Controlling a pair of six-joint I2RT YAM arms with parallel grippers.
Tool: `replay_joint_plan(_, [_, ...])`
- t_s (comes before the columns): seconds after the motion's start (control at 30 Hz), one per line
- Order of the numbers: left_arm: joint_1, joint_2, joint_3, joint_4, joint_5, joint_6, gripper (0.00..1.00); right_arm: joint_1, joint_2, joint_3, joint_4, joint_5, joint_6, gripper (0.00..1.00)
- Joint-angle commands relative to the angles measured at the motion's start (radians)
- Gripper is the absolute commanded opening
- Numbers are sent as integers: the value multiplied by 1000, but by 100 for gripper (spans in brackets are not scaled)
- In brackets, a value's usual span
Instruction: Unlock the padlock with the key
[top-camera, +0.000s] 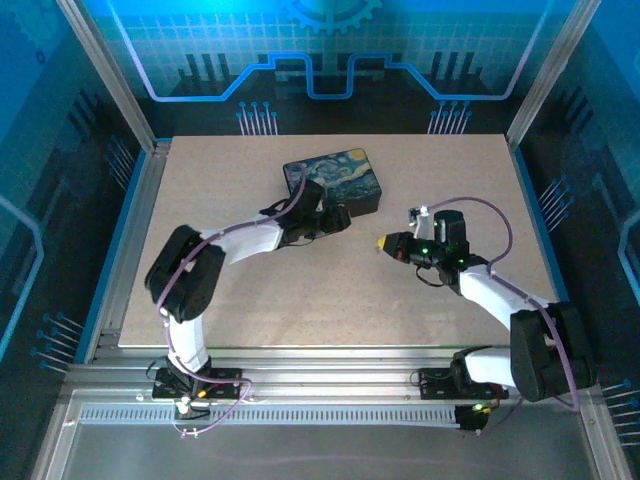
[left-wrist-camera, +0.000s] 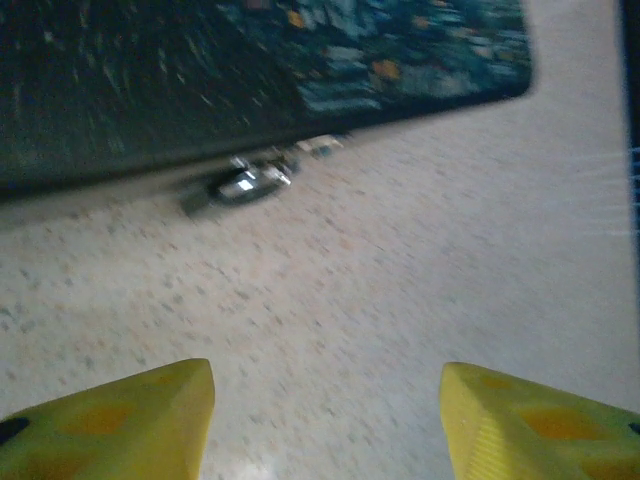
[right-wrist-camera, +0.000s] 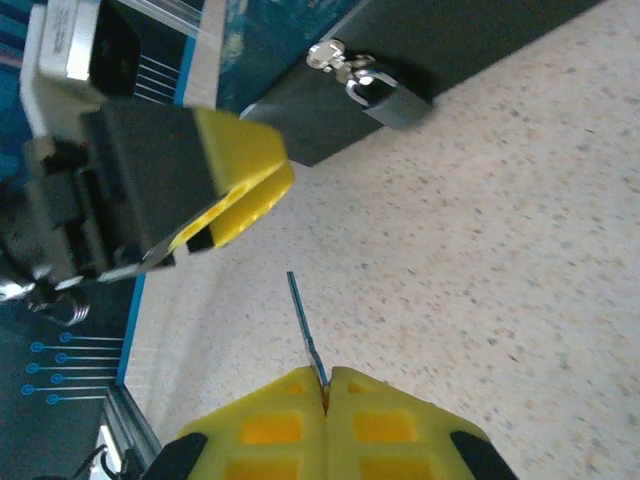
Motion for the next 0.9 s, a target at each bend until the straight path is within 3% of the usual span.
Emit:
replay_joint_plan(0.0, [-28,92,133,-149,-189,43,63,-39,-16,14,-95,-48,-79,0])
replay_joint_plan(0.4, [-87,318,410,-337,-452,-59,65,-84,86,40,15,-138,-61,0])
replay_joint_plan(0.6, [-87,371,461,-348,-469,-81,64,-85,115,62,34,-167,-61,0])
replay_joint_plan(0.87, [-88,388,474,-334,-506,-82,54,-84,108,66,33,-190,-65,0])
